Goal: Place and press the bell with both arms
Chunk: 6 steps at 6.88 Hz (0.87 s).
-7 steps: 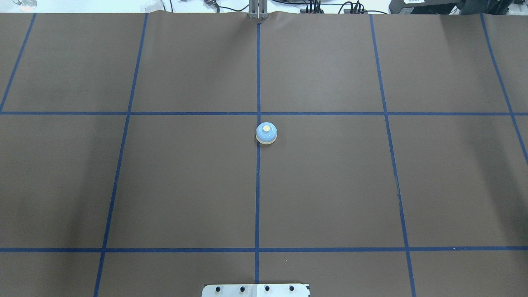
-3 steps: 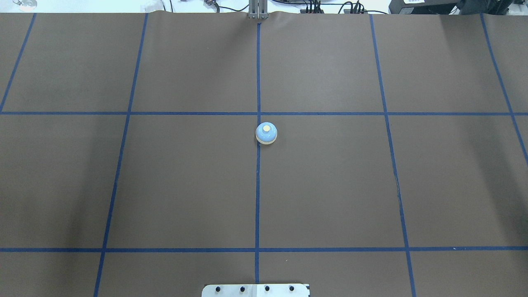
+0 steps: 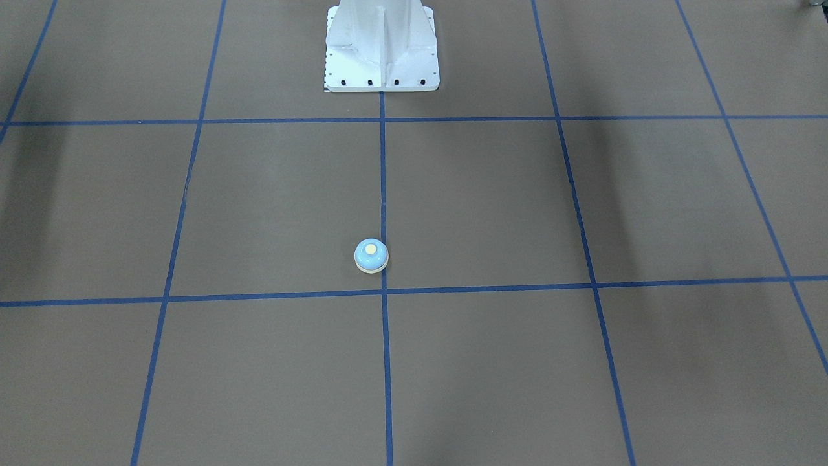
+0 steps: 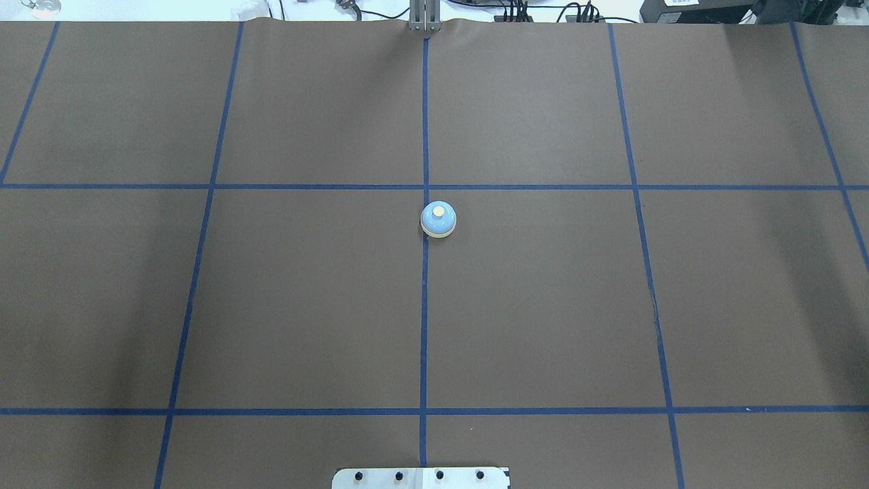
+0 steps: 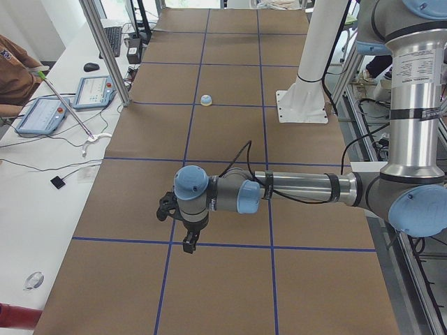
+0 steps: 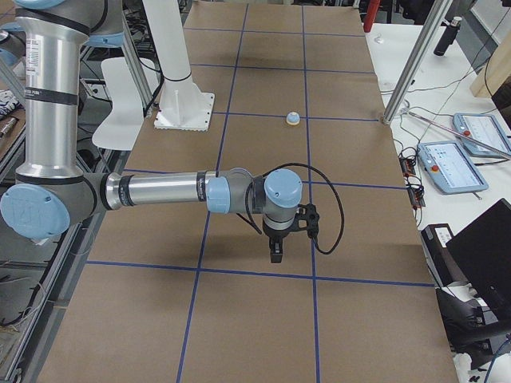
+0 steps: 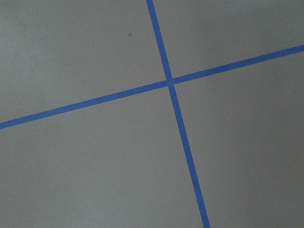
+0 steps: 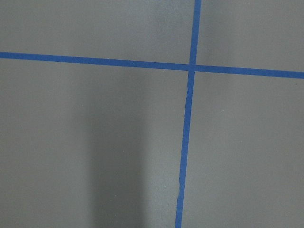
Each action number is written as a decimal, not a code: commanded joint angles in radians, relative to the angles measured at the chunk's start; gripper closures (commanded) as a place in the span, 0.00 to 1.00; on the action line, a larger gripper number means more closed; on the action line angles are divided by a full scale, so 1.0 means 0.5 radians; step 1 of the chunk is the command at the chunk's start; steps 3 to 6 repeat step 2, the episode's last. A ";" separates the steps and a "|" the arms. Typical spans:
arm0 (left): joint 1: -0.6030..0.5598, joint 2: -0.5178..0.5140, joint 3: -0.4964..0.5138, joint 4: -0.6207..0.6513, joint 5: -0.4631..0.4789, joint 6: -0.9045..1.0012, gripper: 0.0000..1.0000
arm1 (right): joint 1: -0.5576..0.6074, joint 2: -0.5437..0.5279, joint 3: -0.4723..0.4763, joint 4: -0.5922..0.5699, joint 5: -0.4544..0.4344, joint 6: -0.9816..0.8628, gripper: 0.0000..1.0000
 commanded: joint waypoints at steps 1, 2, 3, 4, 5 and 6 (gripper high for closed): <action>0.000 0.000 0.009 -0.001 0.000 0.002 0.00 | 0.000 -0.003 0.001 0.000 -0.001 0.000 0.00; 0.000 0.000 0.009 -0.001 0.000 0.002 0.00 | 0.000 -0.003 0.001 0.000 0.002 0.000 0.00; 0.000 0.000 0.009 -0.001 0.000 0.002 0.00 | 0.000 -0.003 0.001 0.000 0.002 0.000 0.00; 0.000 0.000 0.009 -0.001 0.000 0.002 0.00 | 0.000 -0.003 0.001 0.000 0.002 0.000 0.00; 0.000 0.000 0.009 -0.001 0.000 0.002 0.00 | 0.000 -0.003 0.001 0.000 0.002 0.000 0.00; 0.000 0.000 0.009 -0.001 0.000 0.002 0.00 | 0.000 -0.003 0.001 0.000 0.002 0.000 0.00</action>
